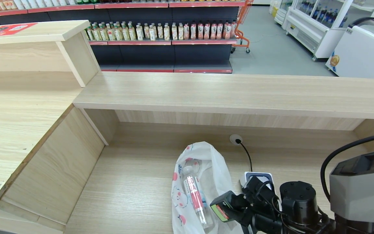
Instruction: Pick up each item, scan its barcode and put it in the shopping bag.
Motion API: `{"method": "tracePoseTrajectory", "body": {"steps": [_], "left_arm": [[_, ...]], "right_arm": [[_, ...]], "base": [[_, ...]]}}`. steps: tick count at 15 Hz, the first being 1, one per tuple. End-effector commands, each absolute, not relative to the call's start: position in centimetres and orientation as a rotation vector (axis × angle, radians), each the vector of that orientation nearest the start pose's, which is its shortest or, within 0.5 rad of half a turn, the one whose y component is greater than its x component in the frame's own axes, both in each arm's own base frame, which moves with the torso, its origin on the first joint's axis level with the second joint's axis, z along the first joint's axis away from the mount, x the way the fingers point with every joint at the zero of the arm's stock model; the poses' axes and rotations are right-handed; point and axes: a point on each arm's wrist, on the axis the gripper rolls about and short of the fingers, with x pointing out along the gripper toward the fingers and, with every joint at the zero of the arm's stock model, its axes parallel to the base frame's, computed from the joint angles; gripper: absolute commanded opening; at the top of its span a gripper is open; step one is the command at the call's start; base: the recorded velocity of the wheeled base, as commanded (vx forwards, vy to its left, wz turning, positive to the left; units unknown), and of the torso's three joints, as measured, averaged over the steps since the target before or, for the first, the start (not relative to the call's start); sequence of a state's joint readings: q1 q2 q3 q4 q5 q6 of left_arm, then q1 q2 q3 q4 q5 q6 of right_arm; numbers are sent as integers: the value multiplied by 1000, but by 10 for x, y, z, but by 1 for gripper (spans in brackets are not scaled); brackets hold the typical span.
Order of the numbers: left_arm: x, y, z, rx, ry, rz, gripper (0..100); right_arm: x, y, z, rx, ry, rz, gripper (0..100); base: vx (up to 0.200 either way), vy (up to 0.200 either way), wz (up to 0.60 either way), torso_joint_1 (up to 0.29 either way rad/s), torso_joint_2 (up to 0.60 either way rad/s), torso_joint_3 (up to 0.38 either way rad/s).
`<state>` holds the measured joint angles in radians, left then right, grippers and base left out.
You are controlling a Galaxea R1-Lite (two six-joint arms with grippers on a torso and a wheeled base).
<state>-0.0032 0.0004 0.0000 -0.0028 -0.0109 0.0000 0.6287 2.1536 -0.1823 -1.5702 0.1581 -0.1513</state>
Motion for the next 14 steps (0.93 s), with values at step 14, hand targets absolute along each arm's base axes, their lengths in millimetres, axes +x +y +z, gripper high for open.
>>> {"method": "tracePoseTrajectory", "body": {"steps": [14], "left_arm": [[-23, 0, 76, 0, -2, -14, 100]], "right_arm": [[231, 150, 6, -221, 361, 756, 0]], "base": [[0, 0, 0, 0, 0, 0]]}}
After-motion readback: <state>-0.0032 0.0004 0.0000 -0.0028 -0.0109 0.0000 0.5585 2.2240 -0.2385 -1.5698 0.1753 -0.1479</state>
